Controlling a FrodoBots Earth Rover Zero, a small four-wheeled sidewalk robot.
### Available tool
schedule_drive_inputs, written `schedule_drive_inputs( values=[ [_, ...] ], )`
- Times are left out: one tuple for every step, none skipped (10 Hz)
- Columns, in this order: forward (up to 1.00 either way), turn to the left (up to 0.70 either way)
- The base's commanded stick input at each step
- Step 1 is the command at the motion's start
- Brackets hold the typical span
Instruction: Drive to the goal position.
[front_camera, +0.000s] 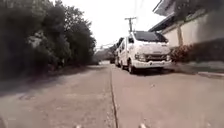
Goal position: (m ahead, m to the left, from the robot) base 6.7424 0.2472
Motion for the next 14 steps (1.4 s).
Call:
schedule_drive_inputs(
  values=[
    [0.85, 0.00],
    [0.85, 0.00],
    [0.85, 0.00],
    [0.85, 0.00],
    [0.85, 0.00],
    [0.85, 0.00],
    [0.85, 0.00],
    [0.85, 0.00],
    [0.85, 0.00],
    [0.85, 0.00],
    [0.85, 0.00],
    [0.85, 0.00],
    [0.85, 0.00],
    [0.85, 0.00]
  ],
)
